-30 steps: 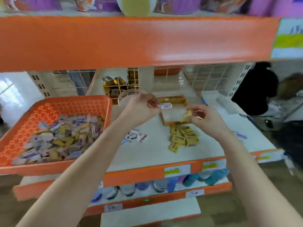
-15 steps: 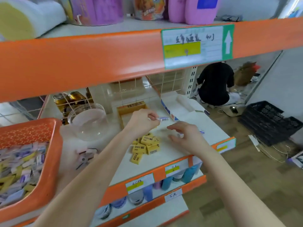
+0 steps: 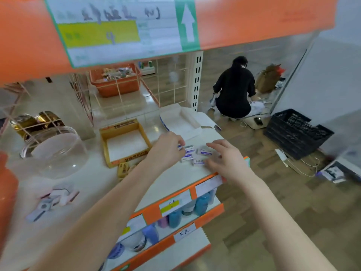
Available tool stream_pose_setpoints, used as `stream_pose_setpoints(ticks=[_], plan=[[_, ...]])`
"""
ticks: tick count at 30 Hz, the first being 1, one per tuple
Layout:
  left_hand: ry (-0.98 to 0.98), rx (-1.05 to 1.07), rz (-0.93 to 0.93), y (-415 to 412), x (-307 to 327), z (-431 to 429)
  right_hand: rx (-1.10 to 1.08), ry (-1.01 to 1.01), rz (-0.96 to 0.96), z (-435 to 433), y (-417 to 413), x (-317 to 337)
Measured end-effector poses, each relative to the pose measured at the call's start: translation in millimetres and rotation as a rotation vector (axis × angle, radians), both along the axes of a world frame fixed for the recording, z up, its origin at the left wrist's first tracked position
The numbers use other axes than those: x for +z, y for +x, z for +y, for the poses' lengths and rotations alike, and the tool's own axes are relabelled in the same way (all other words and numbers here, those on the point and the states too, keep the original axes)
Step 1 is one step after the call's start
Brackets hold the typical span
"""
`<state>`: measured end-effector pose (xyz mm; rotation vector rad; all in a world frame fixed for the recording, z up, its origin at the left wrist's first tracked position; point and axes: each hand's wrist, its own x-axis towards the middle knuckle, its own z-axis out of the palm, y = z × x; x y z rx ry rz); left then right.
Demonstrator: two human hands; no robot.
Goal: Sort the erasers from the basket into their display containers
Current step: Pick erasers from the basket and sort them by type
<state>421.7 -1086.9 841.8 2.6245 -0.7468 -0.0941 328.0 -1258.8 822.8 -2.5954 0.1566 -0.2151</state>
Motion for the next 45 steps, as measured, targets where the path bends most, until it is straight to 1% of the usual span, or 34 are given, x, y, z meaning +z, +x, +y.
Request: stream_pose_setpoints(ticks=[4,9,13,16,19,21,25,28,31,33,35,36,38,40,42,45], plan=[[0.051,-0.029,0.051,-4.5,-6.1,-1.3,0.016,0.014,0.004,5.4,7.9,-1.3],[-0.027,-0.038,0.115,-9.1,-4.3,-4.5,0.021,0.009,-0.001,6.1,10.6,0.1],[-0.066,-0.026,0.126,-7.9,2.1,5.6,0.006,-0.003,-0.081,7.1,14.8,8.7],[-0.146,0.015,0.084,-9.9,13.5,26.8,0.086,-0.016,-0.166,23.4,27.7,19.7],[-0.227,0.131,0.049,-16.9,31.7,64.7,0.234,-0.01,-0.218,58.9,49.5,30.8],[-0.264,0.191,-0.007,-23.2,42.5,97.7,0.335,-0.01,-0.241,91.3,62.8,37.8],[-0.272,0.367,-0.153,-41.6,65.6,168.0,0.513,0.049,-0.274,165.4,76.2,50.4],[-0.321,0.509,-0.214,-62.4,79.1,221.9,0.654,0.073,-0.267,221.7,80.6,57.0],[-0.29,0.672,-0.261,-81.5,79.9,277.5,0.769,0.056,-0.248,275.8,83.5,65.5],[-0.266,0.766,-0.236,-92.9,74.2,314.5,0.825,0.092,-0.246,311.2,82.3,71.2],[-0.269,0.865,-0.144,-105.3,68.2,348.5,0.87,0.126,-0.242,343.6,78.2,74.5],[-0.268,0.911,-0.097,-111.7,64.5,364.2,0.883,0.125,-0.233,357.7,76.1,74.4],[-0.226,0.975,-0.062,-123.3,57.2,390.7,0.929,0.118,-0.225,381.8,74.0,72.0],[-0.186,1.011,-0.06,-131.9,50.8,411.4,0.996,0.102,-0.22,400.7,73.6,69.1],[-0.19,1.032,-0.032,-136.6,47.0,426.1,1.03,0.069,-0.181,415.2,72.5,68.0],[-0.178,1.013,0.003,-133.7,44.9,441.1,1.054,-0.042,-0.108,433.8,76.0,68.0]])
